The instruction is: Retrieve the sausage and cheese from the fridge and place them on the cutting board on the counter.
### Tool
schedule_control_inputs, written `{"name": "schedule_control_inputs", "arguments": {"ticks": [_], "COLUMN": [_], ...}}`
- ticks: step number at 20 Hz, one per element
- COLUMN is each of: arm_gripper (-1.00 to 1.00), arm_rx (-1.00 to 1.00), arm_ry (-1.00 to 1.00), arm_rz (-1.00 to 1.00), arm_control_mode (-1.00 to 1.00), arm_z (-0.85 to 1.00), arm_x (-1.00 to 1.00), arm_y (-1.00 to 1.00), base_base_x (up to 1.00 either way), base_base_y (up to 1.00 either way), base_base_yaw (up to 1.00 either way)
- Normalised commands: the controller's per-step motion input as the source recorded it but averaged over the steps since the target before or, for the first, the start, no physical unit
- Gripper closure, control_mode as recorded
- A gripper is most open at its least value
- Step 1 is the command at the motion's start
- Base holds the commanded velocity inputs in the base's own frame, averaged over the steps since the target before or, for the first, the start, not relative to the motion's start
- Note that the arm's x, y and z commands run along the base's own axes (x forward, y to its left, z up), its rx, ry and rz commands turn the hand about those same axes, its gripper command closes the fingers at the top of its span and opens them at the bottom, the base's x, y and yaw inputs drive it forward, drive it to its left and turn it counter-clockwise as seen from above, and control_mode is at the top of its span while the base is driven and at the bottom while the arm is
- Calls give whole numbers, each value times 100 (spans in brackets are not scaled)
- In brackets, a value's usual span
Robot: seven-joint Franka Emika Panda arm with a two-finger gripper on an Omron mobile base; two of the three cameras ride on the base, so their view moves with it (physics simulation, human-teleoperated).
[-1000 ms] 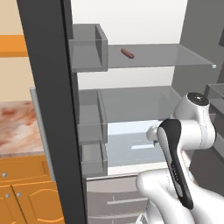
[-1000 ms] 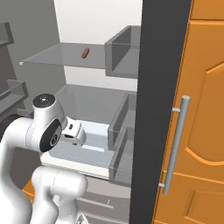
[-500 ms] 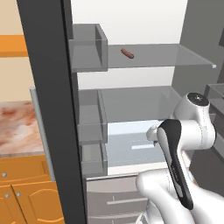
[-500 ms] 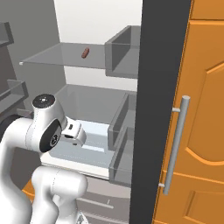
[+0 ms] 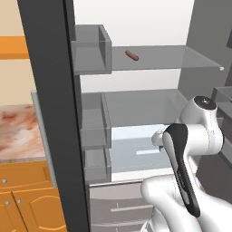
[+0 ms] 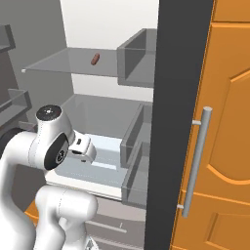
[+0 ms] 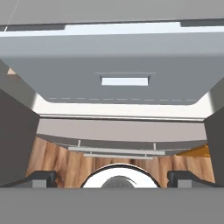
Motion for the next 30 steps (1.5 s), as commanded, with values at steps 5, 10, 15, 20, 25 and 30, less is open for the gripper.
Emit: {"name": "schedule_control_inputs", "arguments": {"ticks": [5,10,15,20,25,30], "arm_gripper": [-100,-100,-100,-100,-100,-100], "arm_rx": [0,0,0,0,0,0], "arm_ry": [0,-8,-33,-26,-23,-8], "arm_rz": [0,1,8,8,5,1], "arm_control_mode": [-100,-100,-100,-100,-100,-100], "arm_z": [0,1,53,76,64,83], "arm_x": [0,-26,-17,-1,32,33], "arm_y": [0,0,7,1,0,9], "base_base_x": [0,0,0,0,0,0], "base_base_y": [0,0,0,0,0,0], "base_base_yaw": [0,0,0,0,0,0]}}
